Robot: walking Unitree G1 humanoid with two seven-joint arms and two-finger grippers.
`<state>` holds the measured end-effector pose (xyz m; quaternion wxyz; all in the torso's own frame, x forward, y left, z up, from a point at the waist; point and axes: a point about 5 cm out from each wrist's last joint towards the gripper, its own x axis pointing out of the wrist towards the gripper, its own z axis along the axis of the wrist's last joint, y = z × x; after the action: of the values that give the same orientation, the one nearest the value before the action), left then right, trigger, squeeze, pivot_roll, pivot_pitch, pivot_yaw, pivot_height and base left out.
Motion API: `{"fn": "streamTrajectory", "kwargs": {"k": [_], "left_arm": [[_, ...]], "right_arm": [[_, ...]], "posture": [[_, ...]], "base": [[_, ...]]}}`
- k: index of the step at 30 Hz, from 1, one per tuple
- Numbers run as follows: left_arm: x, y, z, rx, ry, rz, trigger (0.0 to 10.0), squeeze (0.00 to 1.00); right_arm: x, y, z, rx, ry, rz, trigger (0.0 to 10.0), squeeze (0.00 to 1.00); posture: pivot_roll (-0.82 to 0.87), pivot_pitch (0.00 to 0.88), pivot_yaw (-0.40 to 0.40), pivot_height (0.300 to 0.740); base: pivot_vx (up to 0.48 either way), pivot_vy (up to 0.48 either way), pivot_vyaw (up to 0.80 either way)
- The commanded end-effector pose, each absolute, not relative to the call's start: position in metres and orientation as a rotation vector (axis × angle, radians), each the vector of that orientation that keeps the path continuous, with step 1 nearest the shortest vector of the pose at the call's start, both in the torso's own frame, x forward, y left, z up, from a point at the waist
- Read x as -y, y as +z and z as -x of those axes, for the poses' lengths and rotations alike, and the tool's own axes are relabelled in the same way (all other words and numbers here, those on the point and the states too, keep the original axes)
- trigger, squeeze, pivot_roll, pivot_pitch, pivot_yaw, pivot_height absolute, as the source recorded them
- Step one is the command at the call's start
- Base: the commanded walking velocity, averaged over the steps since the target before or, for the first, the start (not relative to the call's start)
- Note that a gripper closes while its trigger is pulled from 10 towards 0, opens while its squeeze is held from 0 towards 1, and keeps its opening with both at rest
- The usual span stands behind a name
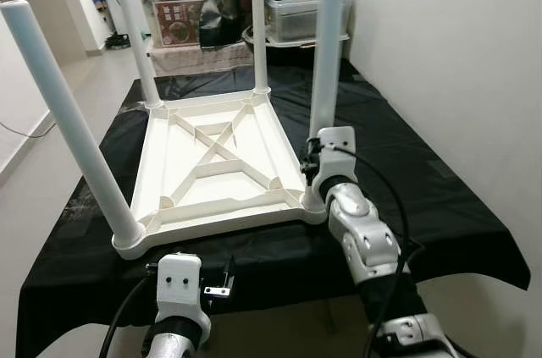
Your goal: Building children table
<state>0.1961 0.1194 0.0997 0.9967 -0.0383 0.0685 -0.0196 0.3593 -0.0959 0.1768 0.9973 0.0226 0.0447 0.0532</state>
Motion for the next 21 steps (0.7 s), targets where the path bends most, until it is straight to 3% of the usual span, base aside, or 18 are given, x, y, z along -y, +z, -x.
{"fn": "streamTrajectory", "kwargs": {"k": [1,6,7,9,11,21], "left_arm": [[-0.120,0.101,-0.194,-0.144,-0.030,0.073,10.0,0.00],[-0.121,0.101,-0.193,-0.144,-0.031,0.073,10.0,0.00],[-0.122,0.102,-0.192,-0.145,-0.032,0.073,10.0,0.00],[-0.122,0.102,-0.192,-0.145,-0.032,0.073,10.0,0.00],[-0.122,0.104,-0.188,-0.152,-0.039,0.071,10.0,0.00],[-0.122,0.105,-0.181,-0.161,-0.044,0.069,10.0,0.00]], "right_arm": [[0.094,0.161,-0.364,-0.224,0.127,-0.310,0.0,0.00],[0.096,0.164,-0.372,-0.272,0.140,-0.528,0.0,0.00],[0.096,0.166,-0.379,-0.296,0.160,-0.646,0.0,0.00],[0.096,0.166,-0.379,-0.296,0.160,-0.646,0.0,0.00],[0.092,0.166,-0.390,-0.381,0.172,-0.842,0.0,0.00],[0.077,0.154,-0.389,-0.486,0.194,-0.962,0.0,0.00]], "posture": [[0.06,0.013,0.017,0.740],[0.06,0.016,0.023,0.740],[0.06,0.023,0.033,0.740],[0.06,0.023,0.033,0.740],[0.08,0.038,0.042,0.740],[0.11,0.063,0.048,0.740]], "base": [[0.000,0.000,0.00],[0.000,0.000,0.00],[0.000,0.000,0.00],[0.000,0.000,0.00],[0.000,0.000,0.00],[0.000,0.000,0.00]]}}
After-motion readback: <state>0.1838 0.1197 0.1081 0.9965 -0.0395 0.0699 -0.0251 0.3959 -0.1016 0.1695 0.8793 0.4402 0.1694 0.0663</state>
